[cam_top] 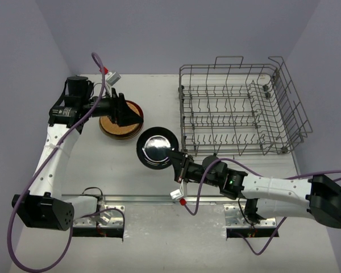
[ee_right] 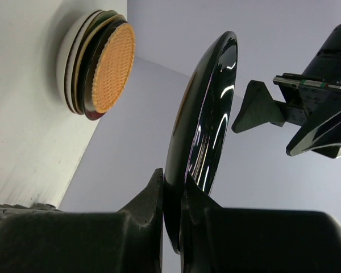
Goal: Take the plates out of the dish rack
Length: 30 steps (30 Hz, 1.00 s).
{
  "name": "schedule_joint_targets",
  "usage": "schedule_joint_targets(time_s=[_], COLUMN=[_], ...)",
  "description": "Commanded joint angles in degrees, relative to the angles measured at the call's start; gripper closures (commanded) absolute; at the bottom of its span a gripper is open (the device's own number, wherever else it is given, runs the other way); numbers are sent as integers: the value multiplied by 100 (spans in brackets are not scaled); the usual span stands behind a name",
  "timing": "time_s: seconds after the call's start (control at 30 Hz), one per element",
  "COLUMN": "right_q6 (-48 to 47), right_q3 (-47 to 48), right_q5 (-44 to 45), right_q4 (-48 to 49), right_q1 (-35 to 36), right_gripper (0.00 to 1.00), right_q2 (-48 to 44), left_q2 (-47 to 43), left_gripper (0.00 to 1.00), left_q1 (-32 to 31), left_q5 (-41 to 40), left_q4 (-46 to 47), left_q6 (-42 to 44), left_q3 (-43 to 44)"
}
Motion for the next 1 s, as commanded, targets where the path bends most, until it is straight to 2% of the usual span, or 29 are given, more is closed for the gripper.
schedule_joint_targets(time_s=[0.0, 0.13, 0.4, 0.5, 0.77, 0.87, 0.93, 0.97], right_q6=[72, 0, -161, -222, -239, -218, -202, -194], right_q3=[259, 310, 342, 412, 709, 740, 733, 732], right_q5=[123, 100, -17, -21, 110, 140, 290, 383], right_q4=[402, 686, 1232, 1405, 1717, 1724, 1717, 1721], right_q1=[46, 46, 46, 37, 44, 46, 46, 46], right_gripper=[100, 100, 100, 100, 100, 100, 83, 75], right_q2=[27, 188, 447, 597, 1056, 1119, 1143, 1167], left_q2=[275, 647, 618, 643, 725, 734, 734, 739], left_gripper=[28, 33, 42, 54, 65, 79, 92, 95], left_q1=[-63, -98, -116, -145, -168, -160, -130, -104], left_q5=[790, 452, 210, 142, 138, 114, 84, 68], left_q4=[-551, -1530, -1681, -1789, -2184, -2168, -2003, -1835], left_q6=[592, 1378, 1651, 1809, 2234, 2210, 2007, 1843], left_q3=[105, 217, -8, -58, -62, -23, -43, -68])
